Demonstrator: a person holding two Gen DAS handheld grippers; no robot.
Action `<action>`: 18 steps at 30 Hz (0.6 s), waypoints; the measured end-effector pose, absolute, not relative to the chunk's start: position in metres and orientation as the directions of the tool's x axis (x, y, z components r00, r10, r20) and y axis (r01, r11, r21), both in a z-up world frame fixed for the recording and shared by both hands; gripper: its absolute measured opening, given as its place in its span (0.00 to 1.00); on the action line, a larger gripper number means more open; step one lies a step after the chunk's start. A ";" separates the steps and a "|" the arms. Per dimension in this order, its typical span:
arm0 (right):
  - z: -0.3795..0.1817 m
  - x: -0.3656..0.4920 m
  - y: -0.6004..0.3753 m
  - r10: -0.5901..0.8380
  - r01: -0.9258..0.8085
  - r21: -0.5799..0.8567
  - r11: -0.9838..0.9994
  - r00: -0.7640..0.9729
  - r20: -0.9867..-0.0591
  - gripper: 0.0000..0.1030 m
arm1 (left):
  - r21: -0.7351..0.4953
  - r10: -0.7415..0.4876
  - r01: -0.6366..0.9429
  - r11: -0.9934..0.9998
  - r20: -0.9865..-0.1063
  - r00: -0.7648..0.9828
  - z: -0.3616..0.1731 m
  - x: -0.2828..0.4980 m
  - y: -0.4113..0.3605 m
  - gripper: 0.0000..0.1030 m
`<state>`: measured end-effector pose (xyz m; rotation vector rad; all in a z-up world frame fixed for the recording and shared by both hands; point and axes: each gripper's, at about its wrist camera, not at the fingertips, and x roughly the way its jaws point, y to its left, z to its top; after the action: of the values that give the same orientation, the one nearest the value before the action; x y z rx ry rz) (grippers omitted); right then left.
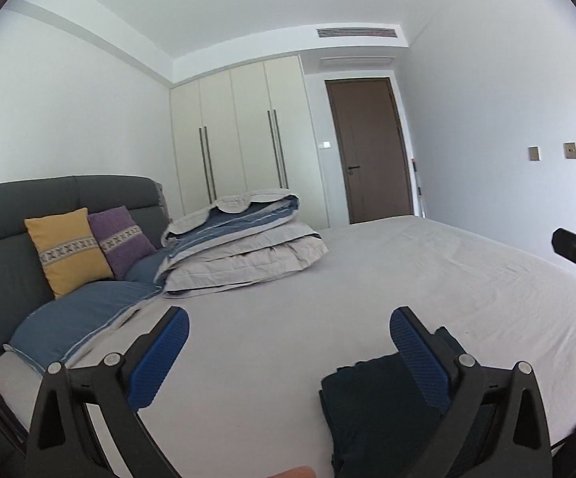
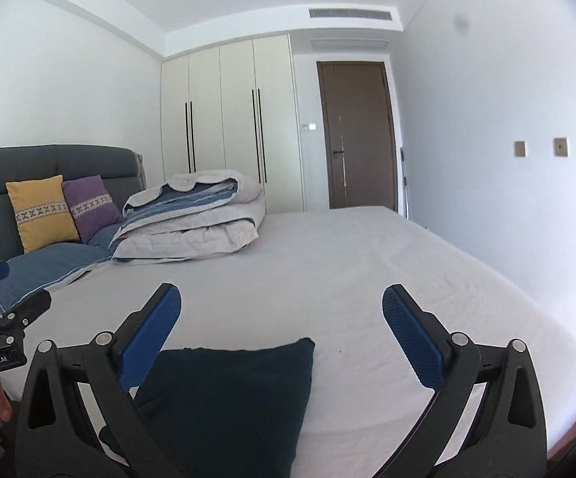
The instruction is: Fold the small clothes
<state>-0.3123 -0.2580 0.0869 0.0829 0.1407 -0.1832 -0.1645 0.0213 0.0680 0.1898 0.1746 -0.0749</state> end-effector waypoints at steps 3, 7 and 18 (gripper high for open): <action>0.105 -0.329 -0.262 -0.182 0.195 0.137 0.971 0.978 -0.104 1.00 | 0.156 -0.061 0.099 0.983 -0.233 0.971 0.078 -0.158 0.026 1.00; 0.121 -0.343 -0.261 -0.182 0.195 0.157 0.968 0.979 -0.097 1.00 | 0.118 -0.072 0.117 0.986 -0.335 0.940 0.066 -0.145 0.022 1.00; 0.052 -0.290 -0.268 -0.156 0.267 0.139 0.954 0.833 -0.530 1.00 | 0.040 -0.080 0.147 0.988 -0.682 0.727 -0.026 -0.100 0.018 1.00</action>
<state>-0.2897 -0.2685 0.0524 0.2119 0.5418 -0.2261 -0.1003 0.0178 -0.0260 0.0938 0.7472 -0.1251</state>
